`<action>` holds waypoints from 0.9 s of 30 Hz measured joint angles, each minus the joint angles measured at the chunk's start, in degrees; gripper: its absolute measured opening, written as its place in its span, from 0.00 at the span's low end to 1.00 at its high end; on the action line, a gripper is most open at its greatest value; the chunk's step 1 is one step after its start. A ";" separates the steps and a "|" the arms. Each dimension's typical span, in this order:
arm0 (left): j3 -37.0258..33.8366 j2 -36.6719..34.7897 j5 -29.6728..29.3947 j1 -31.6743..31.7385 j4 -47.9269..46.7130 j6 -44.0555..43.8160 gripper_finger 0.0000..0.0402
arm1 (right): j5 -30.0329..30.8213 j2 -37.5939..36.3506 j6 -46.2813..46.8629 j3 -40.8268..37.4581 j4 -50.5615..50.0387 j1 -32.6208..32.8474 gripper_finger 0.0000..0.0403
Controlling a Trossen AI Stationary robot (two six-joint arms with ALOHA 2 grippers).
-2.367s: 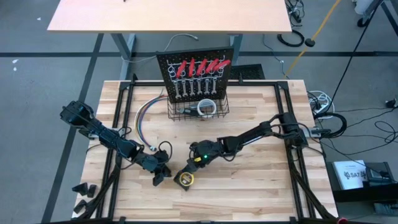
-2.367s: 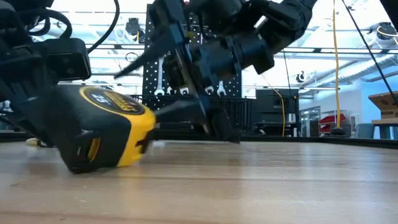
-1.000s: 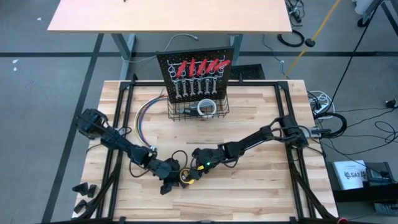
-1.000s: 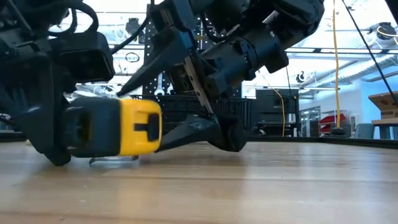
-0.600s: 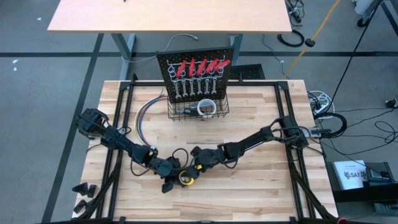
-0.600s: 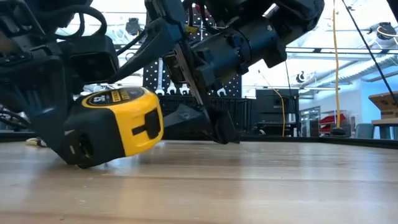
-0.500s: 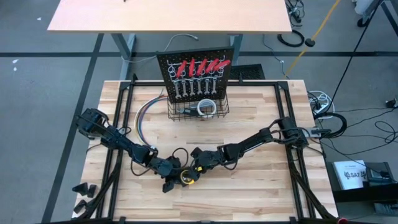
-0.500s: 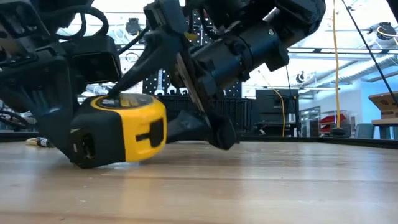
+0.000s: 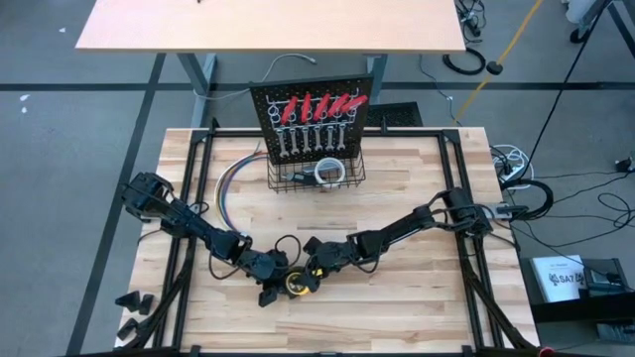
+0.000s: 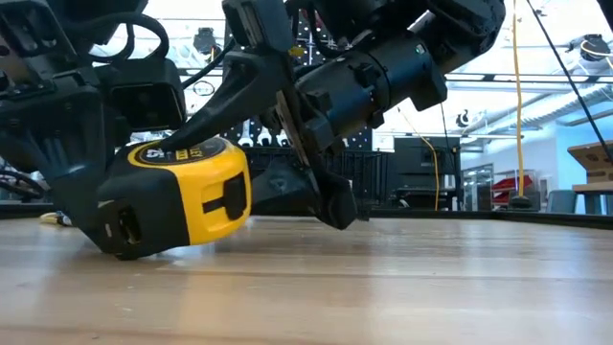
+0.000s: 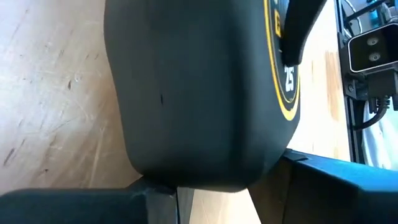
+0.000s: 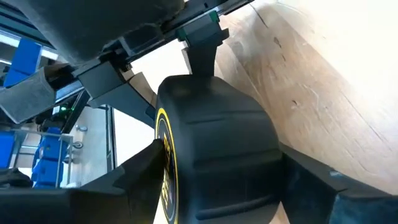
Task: Hang tools onto peg board
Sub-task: Hang the measuring tape on the peg board
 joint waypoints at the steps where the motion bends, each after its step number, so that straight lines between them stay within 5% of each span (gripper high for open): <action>1: 0.00 -0.04 0.33 0.00 0.04 -0.10 0.32 | -0.06 -0.14 -0.23 0.00 -0.02 0.00 0.62; 8: 0.19 -5.60 7.66 0.48 -4.09 -1.04 0.32 | -1.25 -4.44 -6.49 0.07 -2.65 -0.56 0.59; 16: 0.13 -16.84 5.79 0.79 -19.24 -0.14 0.32 | 2.90 -11.86 -18.62 0.26 -16.87 -1.14 0.57; 20: 0.11 -22.78 -0.12 0.81 -23.72 2.33 0.32 | 10.74 -15.71 -29.03 0.26 -26.33 -1.29 0.57; 24: 0.11 -25.97 -10.35 -0.11 -19.03 10.79 0.32 | 20.23 -18.19 -40.46 0.24 -32.45 -0.71 0.57; 27: 0.11 -25.37 -19.23 -0.80 -14.35 16.33 0.32 | 21.32 -18.73 -43.54 0.24 -34.09 -0.70 0.57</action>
